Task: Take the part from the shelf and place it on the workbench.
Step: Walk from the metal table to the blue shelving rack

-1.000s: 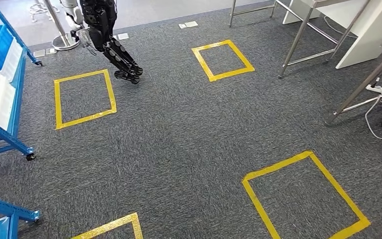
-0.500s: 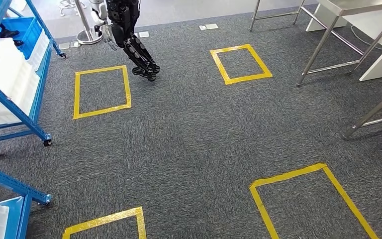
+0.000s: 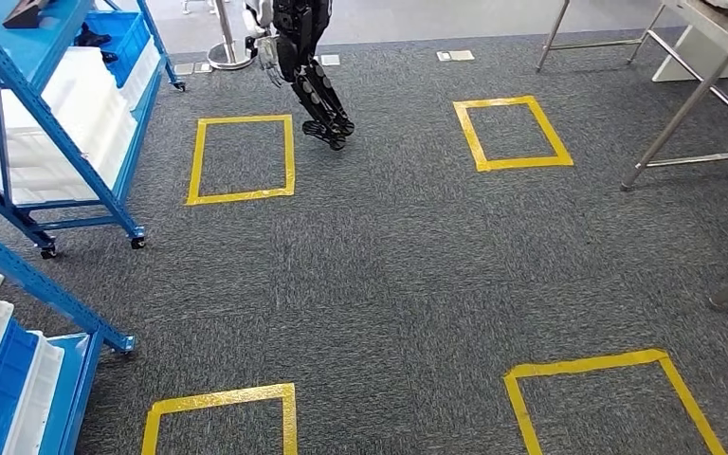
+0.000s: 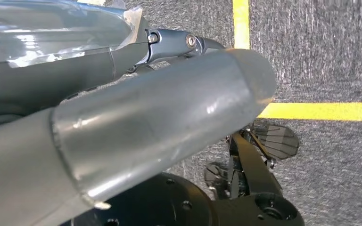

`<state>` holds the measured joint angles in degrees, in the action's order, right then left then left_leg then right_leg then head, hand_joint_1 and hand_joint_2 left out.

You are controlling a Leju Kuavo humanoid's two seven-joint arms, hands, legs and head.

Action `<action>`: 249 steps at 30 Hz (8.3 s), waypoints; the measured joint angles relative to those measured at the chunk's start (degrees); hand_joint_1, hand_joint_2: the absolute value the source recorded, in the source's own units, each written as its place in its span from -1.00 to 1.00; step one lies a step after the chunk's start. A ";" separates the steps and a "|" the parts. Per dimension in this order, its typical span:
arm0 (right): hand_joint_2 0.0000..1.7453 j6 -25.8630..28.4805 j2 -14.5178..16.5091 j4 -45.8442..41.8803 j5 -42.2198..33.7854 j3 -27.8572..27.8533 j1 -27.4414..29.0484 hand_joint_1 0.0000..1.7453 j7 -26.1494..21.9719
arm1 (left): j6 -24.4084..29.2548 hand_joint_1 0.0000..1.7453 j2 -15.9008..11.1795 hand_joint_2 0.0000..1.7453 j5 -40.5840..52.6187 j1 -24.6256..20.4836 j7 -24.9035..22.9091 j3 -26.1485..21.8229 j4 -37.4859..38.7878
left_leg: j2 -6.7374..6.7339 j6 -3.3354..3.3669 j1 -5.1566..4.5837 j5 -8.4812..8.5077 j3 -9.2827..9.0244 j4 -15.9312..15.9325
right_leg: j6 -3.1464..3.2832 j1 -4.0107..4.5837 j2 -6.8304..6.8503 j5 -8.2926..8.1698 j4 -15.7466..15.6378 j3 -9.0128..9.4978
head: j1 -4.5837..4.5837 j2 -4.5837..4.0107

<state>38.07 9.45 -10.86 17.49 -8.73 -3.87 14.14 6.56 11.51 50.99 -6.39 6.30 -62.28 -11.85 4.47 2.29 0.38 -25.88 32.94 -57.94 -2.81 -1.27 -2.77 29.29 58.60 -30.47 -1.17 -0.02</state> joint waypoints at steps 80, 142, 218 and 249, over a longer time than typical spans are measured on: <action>-1.00 0.23 0.01 0.22 2.07 -2.11 -0.46 -1.00 1.19 | -0.02 -1.00 -0.69 -1.00 1.16 0.11 0.60 -0.19 0.02 | -6.02 -0.20 -0.45 -1.34 -0.35 -0.45 | 2.10 1.33 7.61 -0.19 -0.94 0.72 | 0.24 0.00; -1.00 0.16 0.08 0.28 4.98 -2.44 -0.29 -1.00 2.19 | 0.79 -1.00 -0.95 -1.00 1.11 0.23 0.41 -0.55 0.04 | -6.05 0.36 -0.45 -0.89 -0.80 0.47 | 2.18 1.40 7.46 0.41 -0.67 1.02 | 0.94 0.00; 1.00 1.91 -0.01 0.33 11.69 -4.30 -0.07 -1.00 3.78 | 0.72 -1.00 -0.80 1.00 1.29 0.09 0.76 -1.13 0.04 | -5.19 -0.78 -1.23 -1.45 -0.76 -0.30 | 2.41 0.86 4.92 -0.62 -0.82 0.05 | 1.43 0.00; 0.00 -9.15 -2.06 -1.92 3.91 -4.07 2.77 -1.00 -2.28 | 1.83 -1.00 -2.96 0.50 -10.52 3.56 -2.25 13.36 -2.11 | -5.18 -0.75 -0.91 -1.42 -0.77 -0.29 | 2.43 1.00 4.92 -0.61 -0.82 0.07 | 1.43 0.00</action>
<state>28.92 7.39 -12.78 21.40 -12.80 -1.10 11.85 8.39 8.55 40.47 -2.83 4.05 -48.92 -13.96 -0.71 1.54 -0.52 -27.30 32.17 -58.23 -0.38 -0.26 2.15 28.68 57.78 -30.40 0.26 -0.02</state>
